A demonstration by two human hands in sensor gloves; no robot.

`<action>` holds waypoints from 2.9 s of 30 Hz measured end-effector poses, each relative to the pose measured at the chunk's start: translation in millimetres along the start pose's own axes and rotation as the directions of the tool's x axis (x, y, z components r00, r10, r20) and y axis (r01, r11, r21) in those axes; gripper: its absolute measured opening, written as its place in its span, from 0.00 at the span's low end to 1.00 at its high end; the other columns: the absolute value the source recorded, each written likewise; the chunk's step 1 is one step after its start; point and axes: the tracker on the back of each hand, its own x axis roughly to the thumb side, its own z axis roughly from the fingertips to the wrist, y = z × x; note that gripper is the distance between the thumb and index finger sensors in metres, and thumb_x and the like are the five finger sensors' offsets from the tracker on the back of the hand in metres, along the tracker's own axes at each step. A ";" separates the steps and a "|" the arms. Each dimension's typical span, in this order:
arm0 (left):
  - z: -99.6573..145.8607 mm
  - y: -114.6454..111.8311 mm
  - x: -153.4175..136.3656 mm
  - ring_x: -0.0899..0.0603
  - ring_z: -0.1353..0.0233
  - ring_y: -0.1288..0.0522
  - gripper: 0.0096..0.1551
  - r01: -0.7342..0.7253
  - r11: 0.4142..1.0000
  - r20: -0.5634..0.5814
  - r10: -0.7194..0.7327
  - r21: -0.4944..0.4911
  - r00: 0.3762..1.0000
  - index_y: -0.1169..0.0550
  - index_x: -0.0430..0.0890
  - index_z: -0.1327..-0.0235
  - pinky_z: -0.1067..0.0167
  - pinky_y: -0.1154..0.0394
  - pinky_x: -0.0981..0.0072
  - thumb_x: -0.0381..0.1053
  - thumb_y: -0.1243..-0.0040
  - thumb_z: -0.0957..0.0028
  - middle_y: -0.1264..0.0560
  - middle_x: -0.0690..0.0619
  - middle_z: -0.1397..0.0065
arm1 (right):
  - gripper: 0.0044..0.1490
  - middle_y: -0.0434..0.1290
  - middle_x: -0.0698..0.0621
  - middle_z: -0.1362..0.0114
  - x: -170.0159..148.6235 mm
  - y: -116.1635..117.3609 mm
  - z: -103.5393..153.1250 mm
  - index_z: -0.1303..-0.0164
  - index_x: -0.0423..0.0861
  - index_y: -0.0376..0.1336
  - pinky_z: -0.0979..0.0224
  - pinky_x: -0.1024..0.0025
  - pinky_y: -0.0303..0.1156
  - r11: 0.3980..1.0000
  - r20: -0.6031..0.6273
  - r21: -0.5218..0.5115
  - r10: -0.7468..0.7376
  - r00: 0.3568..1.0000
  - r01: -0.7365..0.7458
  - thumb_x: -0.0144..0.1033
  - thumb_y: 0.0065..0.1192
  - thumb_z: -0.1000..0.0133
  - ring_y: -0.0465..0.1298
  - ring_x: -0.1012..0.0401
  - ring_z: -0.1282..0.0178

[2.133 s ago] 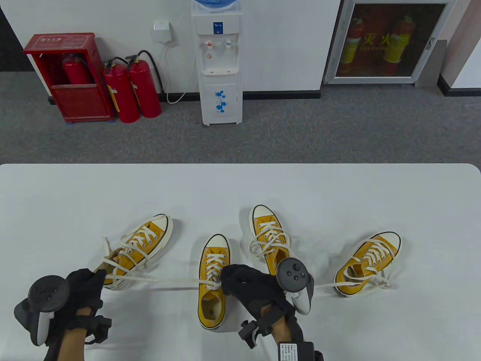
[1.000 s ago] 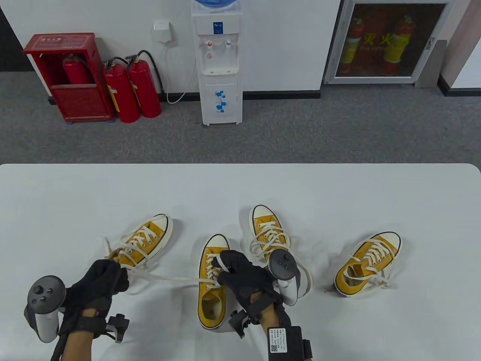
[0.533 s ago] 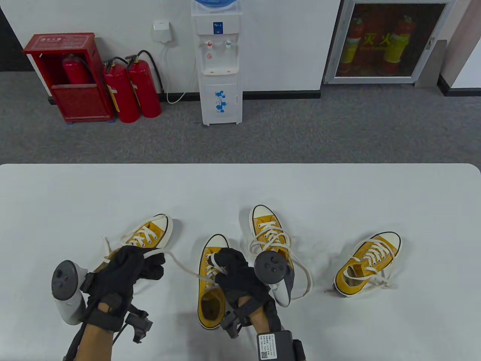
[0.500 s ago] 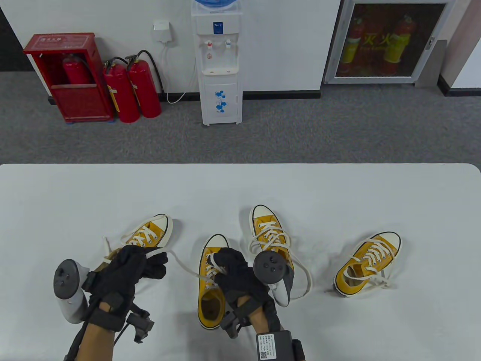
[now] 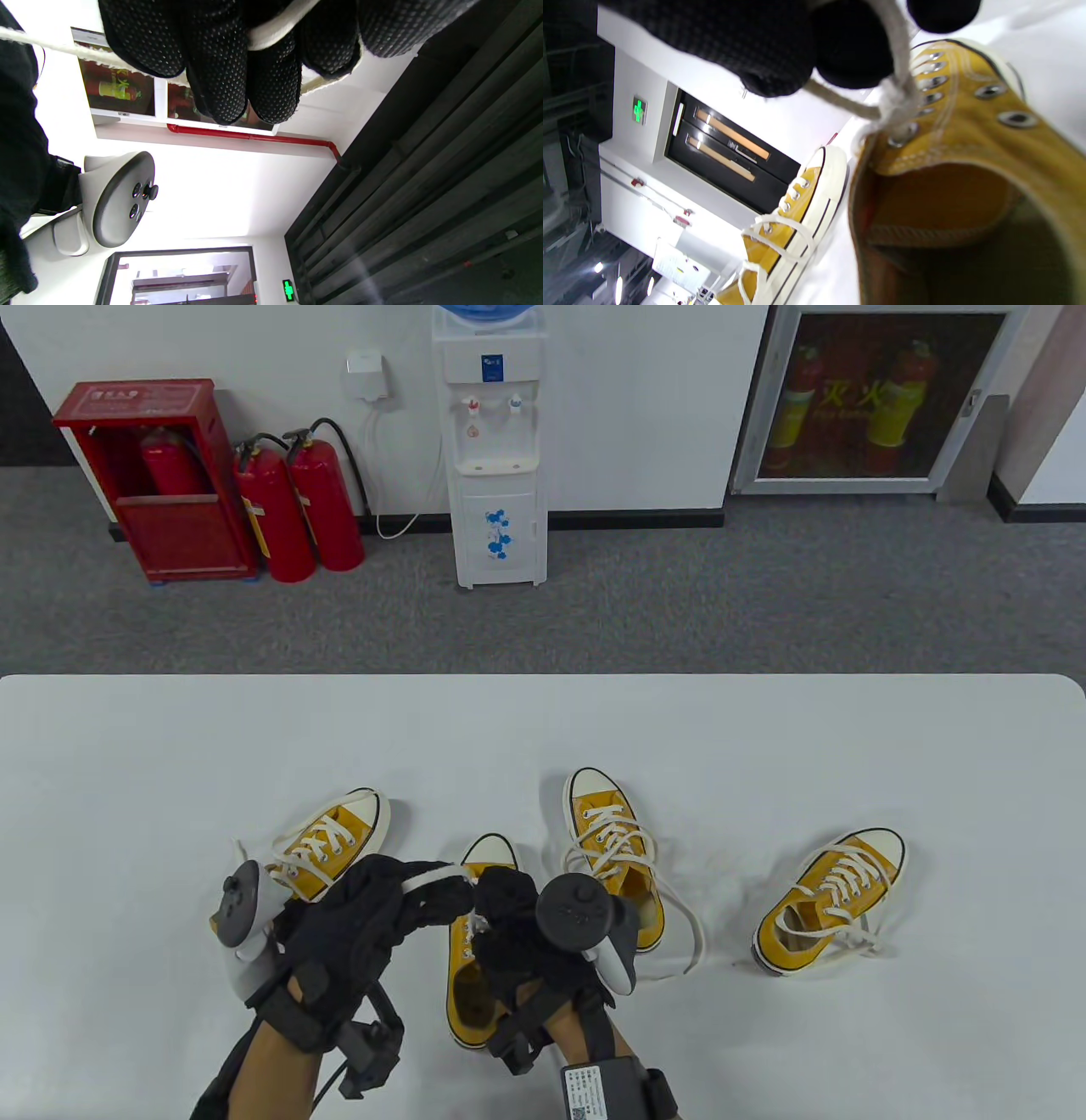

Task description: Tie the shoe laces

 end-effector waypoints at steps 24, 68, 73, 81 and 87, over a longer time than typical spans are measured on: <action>7.6 50.7 -69.4 0.40 0.25 0.23 0.20 0.445 0.889 -0.357 -0.383 0.108 0.852 0.22 0.50 0.50 0.34 0.29 0.39 0.63 0.44 0.44 0.27 0.50 0.19 | 0.27 0.63 0.50 0.24 -5.6 3.1 3.2 0.51 0.55 0.81 0.25 0.35 0.50 0.987 0.078 0.124 -0.109 0.991 0.099 0.20 0.65 0.55 0.73 0.55 0.44; 29.0 53.6 -115.5 0.44 0.73 0.14 0.21 0.865 0.401 -0.550 -0.814 -0.302 0.185 0.12 0.53 0.90 0.63 0.19 0.47 0.69 0.39 0.49 0.07 0.54 0.70 | 0.31 0.61 0.56 0.18 -35.3 -4.1 3.0 0.37 0.55 0.73 0.26 0.37 0.56 0.841 -0.011 0.093 -0.535 0.845 0.534 0.25 0.68 0.52 0.76 0.55 0.46; 25.7 47.6 -116.9 0.45 0.74 0.15 0.21 0.856 0.360 -0.529 -0.840 -0.372 0.123 0.12 0.53 0.91 0.64 0.18 0.47 0.69 0.38 0.49 0.08 0.55 0.72 | 0.31 0.62 0.56 0.19 -35.4 -5.4 3.3 0.37 0.55 0.73 0.27 0.38 0.56 0.830 -0.008 0.092 -0.551 0.834 0.549 0.25 0.68 0.52 0.76 0.55 0.46; 21.1 38.3 -122.4 0.45 0.74 0.15 0.21 0.845 0.300 -0.491 -0.870 -0.442 0.052 0.12 0.54 0.91 0.63 0.18 0.48 0.70 0.38 0.50 0.08 0.55 0.72 | 0.31 0.66 0.51 0.22 -34.9 -5.8 3.6 0.35 0.51 0.71 0.27 0.38 0.57 0.837 0.004 0.074 -0.544 0.839 0.542 0.25 0.68 0.52 0.76 0.54 0.47; 22.4 39.6 -122.9 0.45 0.74 0.15 0.21 0.840 0.327 -0.501 -0.862 -0.434 0.077 0.12 0.54 0.90 0.63 0.18 0.48 0.70 0.39 0.50 0.08 0.55 0.72 | 0.29 0.69 0.47 0.28 -33.2 -11.8 6.0 0.36 0.48 0.71 0.27 0.39 0.60 0.906 0.030 -0.011 -0.423 0.906 0.423 0.25 0.68 0.51 0.77 0.55 0.46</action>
